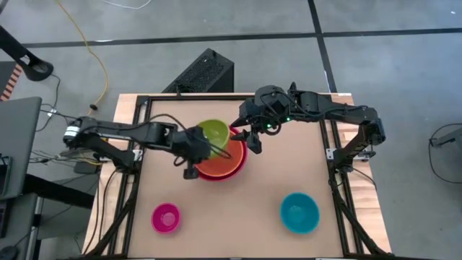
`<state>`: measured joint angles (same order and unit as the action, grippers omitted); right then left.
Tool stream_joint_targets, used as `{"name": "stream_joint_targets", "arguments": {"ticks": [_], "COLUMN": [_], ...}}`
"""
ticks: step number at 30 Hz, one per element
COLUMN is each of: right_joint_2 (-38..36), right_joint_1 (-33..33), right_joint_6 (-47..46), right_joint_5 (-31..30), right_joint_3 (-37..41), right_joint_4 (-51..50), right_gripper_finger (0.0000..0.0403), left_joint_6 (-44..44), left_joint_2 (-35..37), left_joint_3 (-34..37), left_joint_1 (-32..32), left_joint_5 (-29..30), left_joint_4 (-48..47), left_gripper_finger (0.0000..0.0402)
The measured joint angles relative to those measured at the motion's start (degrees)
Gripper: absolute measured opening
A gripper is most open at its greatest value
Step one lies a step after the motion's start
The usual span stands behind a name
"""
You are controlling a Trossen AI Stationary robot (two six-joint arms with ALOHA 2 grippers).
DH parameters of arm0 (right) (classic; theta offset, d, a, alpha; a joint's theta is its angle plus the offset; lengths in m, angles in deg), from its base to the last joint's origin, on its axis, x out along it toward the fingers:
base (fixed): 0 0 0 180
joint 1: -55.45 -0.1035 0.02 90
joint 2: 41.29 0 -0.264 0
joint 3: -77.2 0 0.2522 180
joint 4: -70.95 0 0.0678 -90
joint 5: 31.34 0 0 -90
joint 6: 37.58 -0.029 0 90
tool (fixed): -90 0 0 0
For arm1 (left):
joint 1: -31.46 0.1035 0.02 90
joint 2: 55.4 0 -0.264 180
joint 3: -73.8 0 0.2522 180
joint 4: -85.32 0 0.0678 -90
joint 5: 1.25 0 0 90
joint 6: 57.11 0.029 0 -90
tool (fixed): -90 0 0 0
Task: Nest bowls inside each other
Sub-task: Stack the green bowl on top of the orange bowl
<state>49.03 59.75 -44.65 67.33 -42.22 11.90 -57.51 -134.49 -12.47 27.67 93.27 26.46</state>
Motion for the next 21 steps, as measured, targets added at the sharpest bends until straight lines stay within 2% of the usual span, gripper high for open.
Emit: {"name": "stream_joint_targets", "arguments": {"ticks": [13,21], "right_joint_2": [-1.4,-8.6], "right_joint_1": [0.0,-1.0], "right_joint_6": [1.6,2.5], "right_joint_5": [0.1,0.2], "right_joint_3": [0.0,0.1], "right_joint_4": [-0.2,2.2], "right_gripper_finger": [0.0234,0.0234], "left_joint_6": [1.7,1.7], "left_joint_2": [-7.7,-11.1], "left_joint_3": [-0.2,-0.2], "left_joint_1": [-0.3,-0.4], "left_joint_5": [-1.3,-0.7], "left_joint_4": [5.9,4.8], "left_gripper_finger": [0.0001,0.0001]}}
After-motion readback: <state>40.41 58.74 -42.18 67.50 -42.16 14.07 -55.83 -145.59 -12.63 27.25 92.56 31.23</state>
